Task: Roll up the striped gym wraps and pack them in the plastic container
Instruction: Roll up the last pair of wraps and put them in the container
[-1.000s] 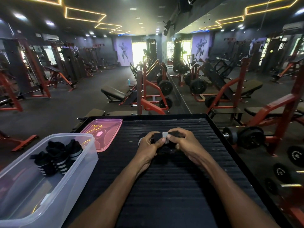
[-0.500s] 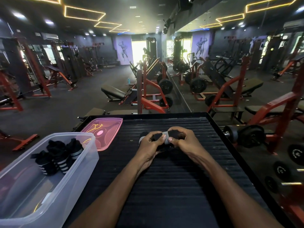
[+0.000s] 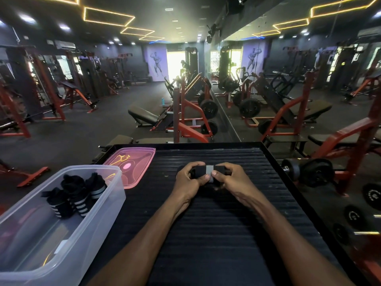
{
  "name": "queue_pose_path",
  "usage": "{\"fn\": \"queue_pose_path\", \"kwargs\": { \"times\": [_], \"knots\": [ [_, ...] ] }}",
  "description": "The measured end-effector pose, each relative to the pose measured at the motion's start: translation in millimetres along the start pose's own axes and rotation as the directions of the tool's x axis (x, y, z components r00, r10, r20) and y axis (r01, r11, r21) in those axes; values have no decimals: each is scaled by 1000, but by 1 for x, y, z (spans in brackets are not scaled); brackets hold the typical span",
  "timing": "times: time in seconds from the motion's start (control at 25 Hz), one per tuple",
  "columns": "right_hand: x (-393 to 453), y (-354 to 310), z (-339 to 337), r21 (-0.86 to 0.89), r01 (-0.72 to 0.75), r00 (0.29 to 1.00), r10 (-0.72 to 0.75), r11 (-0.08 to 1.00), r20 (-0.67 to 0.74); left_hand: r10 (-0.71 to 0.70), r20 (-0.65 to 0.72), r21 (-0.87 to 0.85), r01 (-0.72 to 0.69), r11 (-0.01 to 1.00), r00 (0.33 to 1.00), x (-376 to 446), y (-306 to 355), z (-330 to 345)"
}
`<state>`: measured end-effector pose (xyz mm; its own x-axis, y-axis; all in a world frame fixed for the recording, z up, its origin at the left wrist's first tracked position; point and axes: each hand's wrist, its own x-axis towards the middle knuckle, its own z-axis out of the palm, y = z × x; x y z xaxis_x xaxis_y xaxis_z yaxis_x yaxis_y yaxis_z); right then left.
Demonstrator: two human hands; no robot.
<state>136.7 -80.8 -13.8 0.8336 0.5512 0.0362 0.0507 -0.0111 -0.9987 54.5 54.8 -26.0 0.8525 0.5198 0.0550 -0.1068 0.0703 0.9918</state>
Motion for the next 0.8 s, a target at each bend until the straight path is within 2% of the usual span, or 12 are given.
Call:
{"fn": "queue_pose_path", "kwargs": {
  "times": [0.16,0.24,0.32,0.44,0.56,0.68,0.8],
  "knots": [
    [2,2,-4,-121,104,994,-108,987,-28,-131,25,-134,133,982,991,-2,4,3],
    [-1,1,-4,-154,157,987,-161,976,-14,-120,5,-120,120,986,993,-3,6,4],
    [-1,1,-2,-137,144,990,-143,980,11,-62,-12,-30,62,998,998,-3,7,0],
    [-1,2,-1,-109,54,995,-44,993,88,24,30,201,-29,979,999,-5,9,-4],
    [-3,1,0,-176,44,995,-27,983,95,45,79,261,-64,963,996,-7,8,0],
    [-4,1,-2,-190,98,995,-94,977,32,-17,53,158,9,987,998,-7,5,4],
    [-4,-3,-3,-131,122,992,-124,984,-6,-132,27,-147,134,980,991,-5,7,6]
  ]
}}
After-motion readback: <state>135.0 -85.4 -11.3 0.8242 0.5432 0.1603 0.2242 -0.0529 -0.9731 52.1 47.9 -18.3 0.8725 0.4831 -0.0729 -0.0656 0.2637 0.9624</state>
